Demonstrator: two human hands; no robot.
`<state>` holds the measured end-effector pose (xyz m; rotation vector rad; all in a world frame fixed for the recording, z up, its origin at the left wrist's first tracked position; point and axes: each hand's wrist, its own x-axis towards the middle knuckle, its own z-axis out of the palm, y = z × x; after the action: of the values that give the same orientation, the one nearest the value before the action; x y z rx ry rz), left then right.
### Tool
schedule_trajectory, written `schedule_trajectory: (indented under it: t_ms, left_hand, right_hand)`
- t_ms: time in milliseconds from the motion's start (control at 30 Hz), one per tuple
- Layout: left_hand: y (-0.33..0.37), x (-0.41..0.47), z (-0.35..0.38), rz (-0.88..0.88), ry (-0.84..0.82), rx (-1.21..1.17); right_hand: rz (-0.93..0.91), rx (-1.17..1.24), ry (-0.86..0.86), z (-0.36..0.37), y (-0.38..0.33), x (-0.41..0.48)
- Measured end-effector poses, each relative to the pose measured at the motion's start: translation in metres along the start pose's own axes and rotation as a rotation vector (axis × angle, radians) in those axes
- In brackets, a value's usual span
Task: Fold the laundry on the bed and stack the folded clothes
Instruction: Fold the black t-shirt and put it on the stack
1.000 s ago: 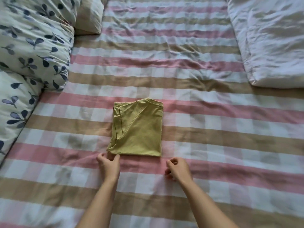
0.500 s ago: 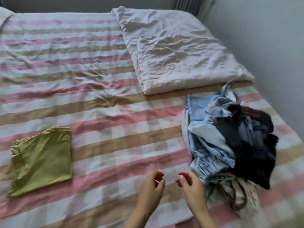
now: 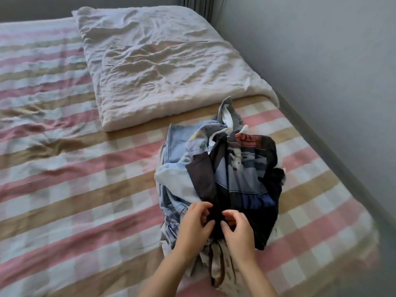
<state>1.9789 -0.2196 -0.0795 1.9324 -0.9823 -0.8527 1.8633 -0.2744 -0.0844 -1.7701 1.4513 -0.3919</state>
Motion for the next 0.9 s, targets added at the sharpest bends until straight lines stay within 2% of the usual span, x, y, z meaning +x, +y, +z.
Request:
schedule_trajectory:
  t_ms: [67,133,233,367,567,700,900]
  left_hand:
    - [0.0,0.004,0.012,-0.065,0.099,-0.001]
    - [0.001,0.008,0.018,-0.178,0.175,0.021]
    - [0.004,0.017,0.021,-0.199,0.156,0.044]
    - [0.015,0.011,0.001,-0.201,0.133,-0.328]
    - [0.041,-0.022,-0.068,-0.181,0.216,-0.762]
    - [0.06,-0.058,-0.134,-0.104,0.274,-0.854]
    - [0.056,-0.145,-0.249,-0.046,0.28,-0.759]
  right_hand:
    - [-0.047,-0.09,0.031,-0.007,0.015,0.005]
    - [-0.117,-0.232,-0.01,-0.01,0.025,0.007]
    - [-0.21,-0.411,-0.053,-0.01,0.029,0.008]
    - [-0.369,-0.209,-0.018,-0.019,0.012,0.01]
    - [-0.478,0.062,-0.282,-0.036,-0.062,-0.007]
    - [-0.533,0.17,-0.45,-0.034,-0.126,-0.042]
    - [-0.659,0.247,-0.583,-0.011,-0.2,-0.12]
